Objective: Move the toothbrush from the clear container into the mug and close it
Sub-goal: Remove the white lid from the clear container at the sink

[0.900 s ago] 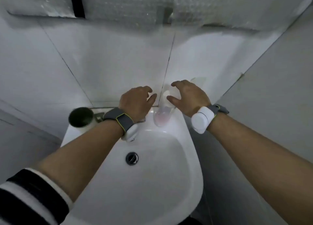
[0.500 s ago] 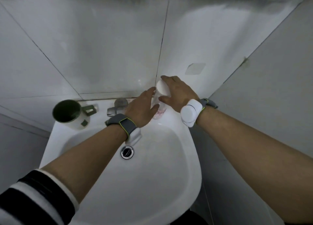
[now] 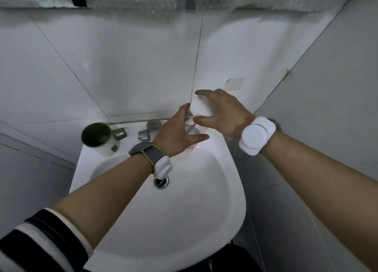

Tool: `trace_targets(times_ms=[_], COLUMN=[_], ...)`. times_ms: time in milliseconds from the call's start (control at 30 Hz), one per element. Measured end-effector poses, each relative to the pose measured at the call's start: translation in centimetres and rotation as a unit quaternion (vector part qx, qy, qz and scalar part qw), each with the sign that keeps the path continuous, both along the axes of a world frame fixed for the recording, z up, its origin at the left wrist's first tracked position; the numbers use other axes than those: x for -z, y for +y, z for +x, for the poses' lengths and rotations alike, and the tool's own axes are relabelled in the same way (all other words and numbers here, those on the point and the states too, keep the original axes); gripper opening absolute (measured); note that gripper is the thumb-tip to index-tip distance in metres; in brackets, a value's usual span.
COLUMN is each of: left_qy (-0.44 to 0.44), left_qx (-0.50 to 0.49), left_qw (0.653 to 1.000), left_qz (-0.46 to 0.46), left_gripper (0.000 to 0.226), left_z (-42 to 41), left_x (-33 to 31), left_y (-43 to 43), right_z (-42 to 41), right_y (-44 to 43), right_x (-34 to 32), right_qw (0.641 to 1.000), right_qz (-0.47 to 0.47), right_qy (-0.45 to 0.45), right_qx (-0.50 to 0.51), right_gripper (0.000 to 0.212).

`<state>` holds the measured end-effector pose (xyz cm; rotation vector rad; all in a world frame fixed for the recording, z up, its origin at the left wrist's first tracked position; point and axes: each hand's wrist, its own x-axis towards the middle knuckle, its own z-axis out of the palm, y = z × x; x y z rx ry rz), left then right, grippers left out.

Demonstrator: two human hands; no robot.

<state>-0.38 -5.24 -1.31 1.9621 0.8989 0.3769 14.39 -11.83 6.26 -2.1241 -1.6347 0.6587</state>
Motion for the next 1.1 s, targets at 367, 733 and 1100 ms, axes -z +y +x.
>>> trace_targets(times_ms=[367,733,1100], left_qy=[0.034,0.082,0.074], left_qx=[0.001,0.072,0.051], left_qw=[0.985,0.972,0.983], left_qz=[0.167,0.209,0.158], left_gripper=[0.068,0.07,0.069], left_z=[-6.9,-10.1,-11.2], left_x=[-4.2,-6.2,-5.4], left_y=[0.0,0.7,0.2], right_z=[-5.9,-9.7,-8.4], right_y=[-0.8,-0.9,-1.9], right_x=[-2.3,-1.2,-2.0], right_qw=[0.999,0.985,0.997], right_qz=[0.039,0.164,0.061], right_qy=[0.024,-0.036,0.038], right_qx=[0.017,0.037,-0.042], right_gripper=[0.049,0.034,0.067])
